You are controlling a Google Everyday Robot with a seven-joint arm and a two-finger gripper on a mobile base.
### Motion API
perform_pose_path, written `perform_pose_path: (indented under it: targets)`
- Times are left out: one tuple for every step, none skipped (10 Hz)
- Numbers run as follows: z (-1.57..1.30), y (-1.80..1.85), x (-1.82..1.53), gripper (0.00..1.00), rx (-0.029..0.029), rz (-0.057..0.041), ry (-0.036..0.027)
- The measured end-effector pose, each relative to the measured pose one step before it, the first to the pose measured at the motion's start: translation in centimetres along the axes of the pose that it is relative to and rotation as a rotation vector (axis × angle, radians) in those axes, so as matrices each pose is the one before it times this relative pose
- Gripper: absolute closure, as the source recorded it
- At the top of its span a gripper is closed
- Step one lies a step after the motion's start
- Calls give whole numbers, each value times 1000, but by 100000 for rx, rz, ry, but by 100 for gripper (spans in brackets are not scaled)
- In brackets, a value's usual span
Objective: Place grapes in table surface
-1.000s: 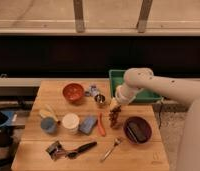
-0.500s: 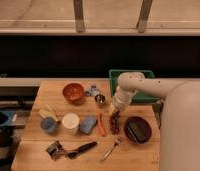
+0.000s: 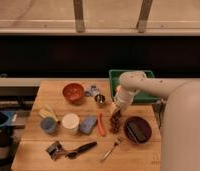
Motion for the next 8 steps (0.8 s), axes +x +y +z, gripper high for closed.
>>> perform_pose_path:
  targets:
    - [-452, -384, -277, 30, 433, 847, -1229]
    - [-697, -618, -591, 30, 851, 1478, -2163]
    - [-806, -676, -798, 30, 957, 1622, -2736]
    - [-1033, -1050, -1140, 30, 1288, 2521, -3521]
    - [-1329, -1161, -1445, 30, 1093, 3194, -4616]
    - [-1804, -1442, -1632, 30, 850, 4305, -5940]
    - [-1862, -1338, -1269, 30, 7, 4704, -5657]
    - [-547, -699, -280, 30, 291, 1741, -1520]
